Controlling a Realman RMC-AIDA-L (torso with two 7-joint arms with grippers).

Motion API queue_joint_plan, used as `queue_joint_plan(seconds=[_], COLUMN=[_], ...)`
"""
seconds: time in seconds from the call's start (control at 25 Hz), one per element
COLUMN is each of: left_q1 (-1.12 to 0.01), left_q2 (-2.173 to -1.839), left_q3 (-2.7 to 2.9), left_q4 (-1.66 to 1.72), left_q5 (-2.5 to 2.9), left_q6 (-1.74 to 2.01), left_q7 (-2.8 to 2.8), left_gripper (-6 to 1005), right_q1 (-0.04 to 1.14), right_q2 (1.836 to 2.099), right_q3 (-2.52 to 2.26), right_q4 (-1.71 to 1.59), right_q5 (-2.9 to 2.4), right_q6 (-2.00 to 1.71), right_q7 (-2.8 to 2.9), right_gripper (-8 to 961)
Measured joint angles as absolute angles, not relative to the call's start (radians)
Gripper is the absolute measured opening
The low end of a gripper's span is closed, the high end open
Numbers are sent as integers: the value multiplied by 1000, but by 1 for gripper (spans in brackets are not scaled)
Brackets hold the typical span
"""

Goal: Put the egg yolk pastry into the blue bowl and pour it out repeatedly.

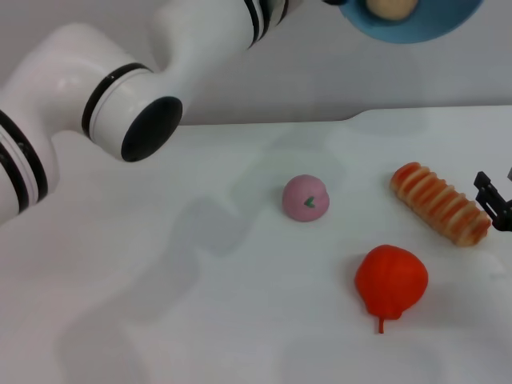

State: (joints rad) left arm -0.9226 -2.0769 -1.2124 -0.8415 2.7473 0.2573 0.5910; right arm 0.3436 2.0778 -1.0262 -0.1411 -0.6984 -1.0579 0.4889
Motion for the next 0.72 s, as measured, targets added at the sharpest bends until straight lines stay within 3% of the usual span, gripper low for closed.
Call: queue_joint_plan(seconds=[0.28, 0.72], left_q1=[-919, -937], left_q2=[-2077, -2077], left_q3=[-1165, -1201], left_q4=[-819, -855], left_q5=[2745, 2721], left_q6=[354, 134], left_q7=[627, 610], left_gripper=[-1, -2], right_q1=[341, 335], right_q2=[2079, 2078], right_q3=[-1027, -1026], right_q4=[-123, -112], right_q5=[-698, -698], right_q6=[-1065, -1089], right_q7=[489, 489], right_gripper=[526, 526])
